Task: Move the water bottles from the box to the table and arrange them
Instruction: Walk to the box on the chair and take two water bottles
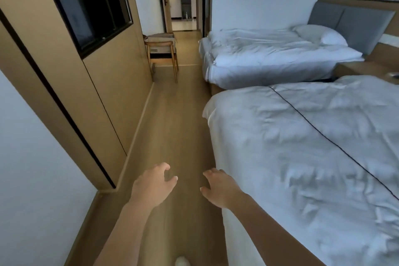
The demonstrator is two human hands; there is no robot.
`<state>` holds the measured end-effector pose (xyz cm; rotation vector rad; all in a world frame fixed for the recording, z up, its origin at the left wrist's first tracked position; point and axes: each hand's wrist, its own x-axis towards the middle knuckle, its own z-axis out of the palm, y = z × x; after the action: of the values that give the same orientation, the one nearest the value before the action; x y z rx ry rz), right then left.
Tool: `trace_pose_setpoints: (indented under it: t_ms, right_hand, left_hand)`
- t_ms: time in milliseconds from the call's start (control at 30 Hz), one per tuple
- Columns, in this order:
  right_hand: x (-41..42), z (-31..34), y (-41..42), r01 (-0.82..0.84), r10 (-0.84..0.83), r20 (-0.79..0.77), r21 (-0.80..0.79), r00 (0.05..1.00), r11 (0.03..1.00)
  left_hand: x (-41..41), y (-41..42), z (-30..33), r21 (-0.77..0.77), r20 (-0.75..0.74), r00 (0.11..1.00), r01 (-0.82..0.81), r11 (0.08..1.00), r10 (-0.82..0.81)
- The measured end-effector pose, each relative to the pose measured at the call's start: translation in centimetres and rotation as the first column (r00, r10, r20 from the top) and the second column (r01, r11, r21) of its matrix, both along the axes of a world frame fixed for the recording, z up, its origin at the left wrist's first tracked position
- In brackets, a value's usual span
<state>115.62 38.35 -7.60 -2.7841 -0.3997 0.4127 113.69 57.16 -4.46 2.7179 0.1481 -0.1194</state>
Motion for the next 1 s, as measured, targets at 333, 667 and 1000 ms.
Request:
trace_pose_setpoints:
  t_ms: [333, 667, 1000]
  right_hand:
    - [23.5, 1.4, 5.0, 0.091, -0.09, -0.016, 0.04, 0.996, 0.995]
    - [43.8, -1.0, 7.7, 0.136, -0.13, -0.045, 0.18, 0.991, 0.974]
    - [70.2, 0.5, 8.7, 0.097, -0.096, -0.019, 0.234, 0.995, 0.967]
  left_hand:
    - [23.3, 7.3, 0.8, -0.03, -0.009, 1.0, -0.003, 1.0, 0.003]
    - [43.7, 9.0, -2.3, -0.141, -0.039, 0.999, 0.009, 0.99, -0.014]
    - [69.5, 8.9, -1.0, -0.251, -0.029, 0.995, -0.099, 0.963, 0.094]
